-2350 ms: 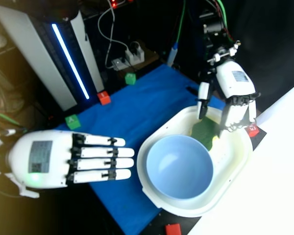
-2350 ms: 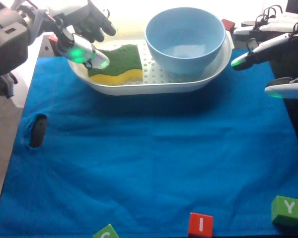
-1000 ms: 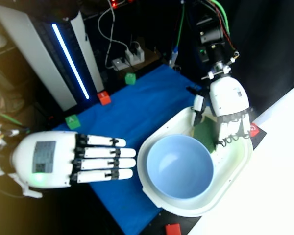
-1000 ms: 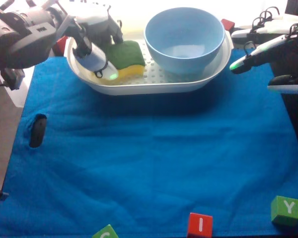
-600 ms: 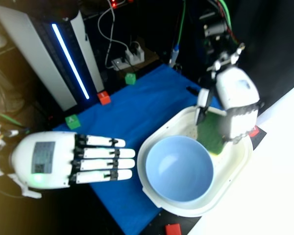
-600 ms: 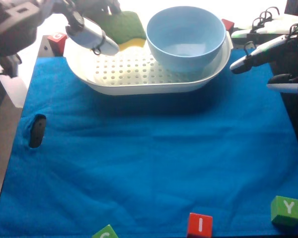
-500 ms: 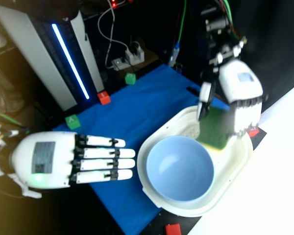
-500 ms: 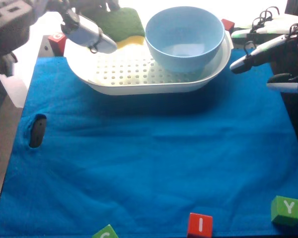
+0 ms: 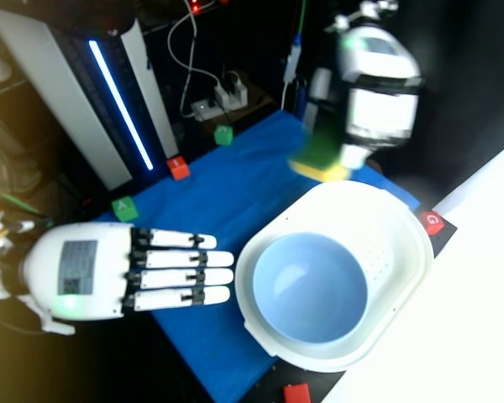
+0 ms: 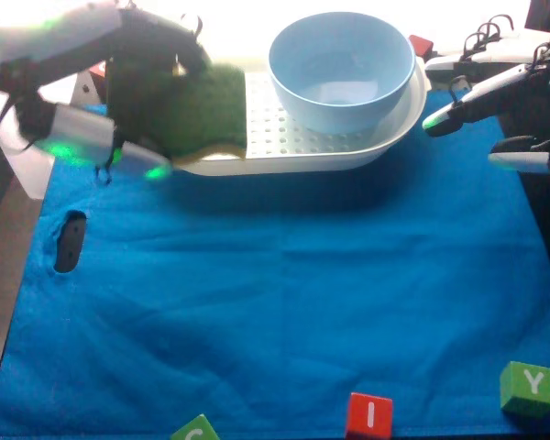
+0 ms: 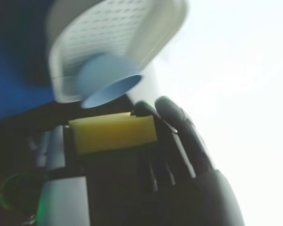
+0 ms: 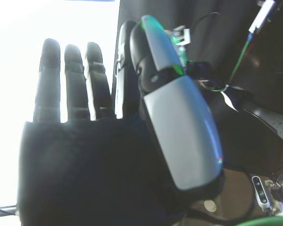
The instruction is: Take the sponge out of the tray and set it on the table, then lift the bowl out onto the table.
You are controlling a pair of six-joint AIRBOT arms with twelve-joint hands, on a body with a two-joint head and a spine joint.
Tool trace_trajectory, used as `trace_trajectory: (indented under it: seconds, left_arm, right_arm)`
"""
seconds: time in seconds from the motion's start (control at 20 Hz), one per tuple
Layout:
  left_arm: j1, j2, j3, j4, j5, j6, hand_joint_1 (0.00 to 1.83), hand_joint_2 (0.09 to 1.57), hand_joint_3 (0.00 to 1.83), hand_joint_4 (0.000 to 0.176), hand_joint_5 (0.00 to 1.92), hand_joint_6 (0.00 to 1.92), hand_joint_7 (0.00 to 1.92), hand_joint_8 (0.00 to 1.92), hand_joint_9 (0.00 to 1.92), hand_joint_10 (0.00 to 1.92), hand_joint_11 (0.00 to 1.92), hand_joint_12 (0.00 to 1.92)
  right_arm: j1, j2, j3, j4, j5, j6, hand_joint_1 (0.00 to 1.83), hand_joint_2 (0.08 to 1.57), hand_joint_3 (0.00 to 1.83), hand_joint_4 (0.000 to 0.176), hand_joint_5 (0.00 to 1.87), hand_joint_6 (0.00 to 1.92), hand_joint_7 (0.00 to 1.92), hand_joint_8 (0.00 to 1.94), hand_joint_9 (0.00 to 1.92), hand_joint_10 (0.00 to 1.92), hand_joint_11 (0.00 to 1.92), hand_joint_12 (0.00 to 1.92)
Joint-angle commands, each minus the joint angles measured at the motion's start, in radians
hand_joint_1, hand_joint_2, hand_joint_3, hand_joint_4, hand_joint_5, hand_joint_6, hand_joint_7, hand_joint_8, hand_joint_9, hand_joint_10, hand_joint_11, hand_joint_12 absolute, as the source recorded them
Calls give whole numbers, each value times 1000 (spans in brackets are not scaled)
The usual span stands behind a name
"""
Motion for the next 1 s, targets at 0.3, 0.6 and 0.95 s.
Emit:
trace_trajectory:
  seconds: [0.3, 0.6, 0.95]
  left_arm:
    - [79, 43, -83, 127, -166, -154, 1230, 1210, 0, 0, 831, 936, 797, 1540, 684, 1440, 672, 1679]
    - [125, 35, -92, 204, -92, -199, 1246, 1150, 1, 0, 993, 742, 852, 1401, 687, 1282, 532, 1481]
    - [130, 36, -88, 215, -68, -199, 710, 909, 1, 107, 413, 1, 359, 4, 303, 34, 0, 849]
  right_arm:
    - [14, 3, -2, 63, 98, 7, 1096, 1319, 0, 72, 693, 0, 273, 1, 162, 2, 10, 489]
    - [14, 2, 1, 62, 98, 7, 1079, 1337, 0, 88, 699, 1, 274, 1, 160, 1, 0, 584]
    - [14, 2, 1, 61, 98, 7, 1046, 1351, 1, 77, 686, 1, 252, 1, 118, 0, 0, 397]
